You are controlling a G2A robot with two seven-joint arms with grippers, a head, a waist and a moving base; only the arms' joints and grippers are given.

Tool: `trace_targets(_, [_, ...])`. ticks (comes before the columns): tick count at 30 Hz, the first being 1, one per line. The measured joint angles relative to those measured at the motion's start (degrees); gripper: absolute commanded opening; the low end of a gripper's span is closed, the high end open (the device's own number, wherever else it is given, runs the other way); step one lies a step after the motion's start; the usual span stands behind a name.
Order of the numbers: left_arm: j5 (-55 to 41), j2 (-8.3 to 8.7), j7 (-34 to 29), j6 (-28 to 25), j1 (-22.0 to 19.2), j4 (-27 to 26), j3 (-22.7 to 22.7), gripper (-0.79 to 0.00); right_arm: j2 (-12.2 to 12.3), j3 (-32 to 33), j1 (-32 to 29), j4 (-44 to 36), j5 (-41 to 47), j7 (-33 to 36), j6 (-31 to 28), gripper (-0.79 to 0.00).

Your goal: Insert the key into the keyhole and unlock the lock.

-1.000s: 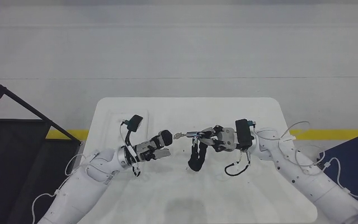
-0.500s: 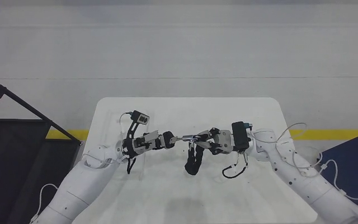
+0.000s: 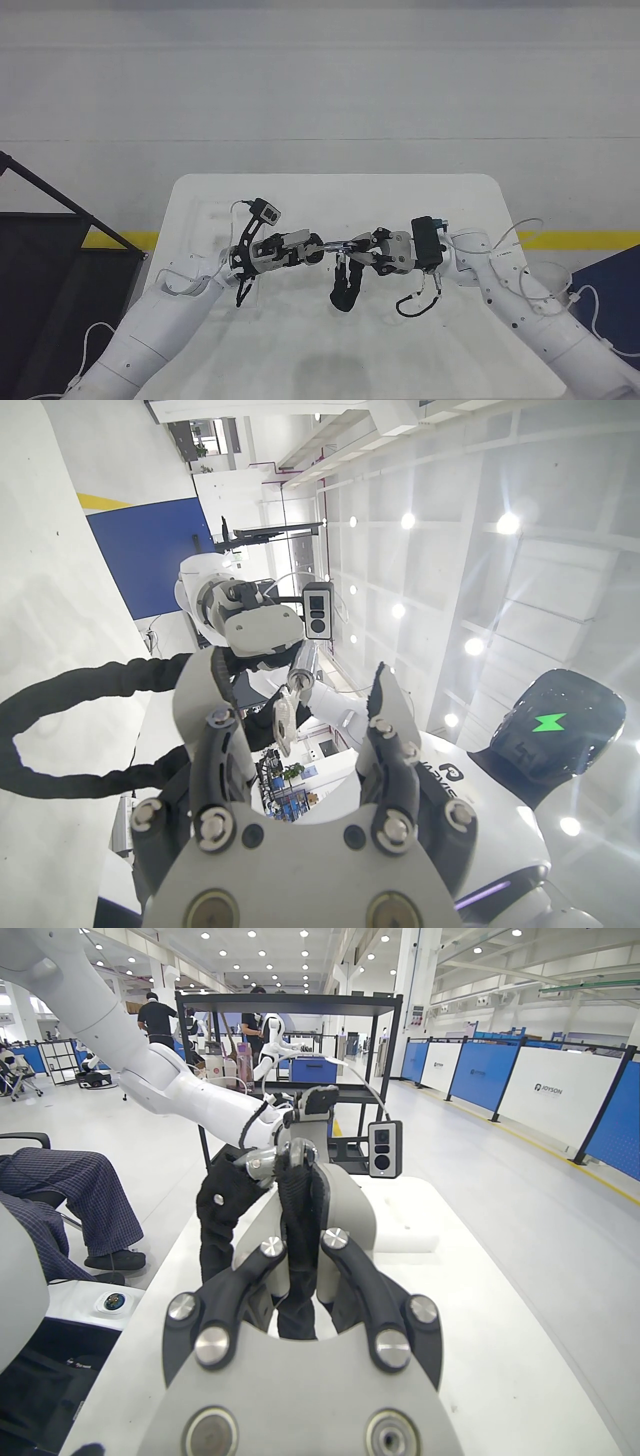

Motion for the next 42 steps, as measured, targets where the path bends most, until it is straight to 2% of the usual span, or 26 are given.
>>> trace_targets(10, [1.7, -0.45, -0.8, 0.5, 0.7, 0.3, -1.2, -0.462, -0.2, 1.5, -1.1, 0.2, -0.8, -0.2, 0.0, -0.785])
trace_targets(16, [1.3, -0.75, -1.7, 0.8, 1.3, 0.2, -1.8, -0.496, -0.3, 1.9, -1.5, 0.1, -0.9, 0.0, 0.0, -0.785])
trace_targets(17, [1.3, -0.81, -1.9, 0.8, 1.4, 0.2, -1.9, -0.52, -0.3, 2.0, -1.5, 0.1, -0.9, 0.0, 0.0, -0.785])
trace_targets(20, [1.8, -0.91, -2.1, 1.1, 1.6, 0.2, -2.3, -0.52, -0.4, 2.3, -1.6, 0.1, -0.7, 0.1, 0.0, -0.785])
trace_targets(24, [2.6, -1.05, -2.2, 1.4, 1.8, 0.2, -2.7, -0.619, -0.4, 2.5, -1.8, 0.1, -0.7, 0.3, 0.0, -0.785])
trace_targets(26, [3.1, -1.12, -2.5, 1.5, 1.9, 0.1, -2.9, -0.733, -0.4, 2.6, -1.8, 0.0, -0.7, 0.3, 0.0, -0.785])
trace_targets(28, [5.0, -1.12, -2.5, 0.9, 1.8, 0.1, -3.1, -0.785, -0.4, 2.6, -1.9, 0.0, -0.6, 0.3, 0.0, -0.785])
trace_targets(36, [9.1, -1.37, -1.2, -0.3, 2.3, -0.8, -3.7, -0.785, -0.4, 2.7, -2.1, -0.2, -0.8, 0.0, 0.0, -0.785])
trace_targets(42, [18.3, -1.28, 1.9, -6.9, 2.7, -2.8, -5.1, -0.785, -0.3, 2.7, -2.3, -0.2, -0.9, -0.5, 0.0, -0.785])
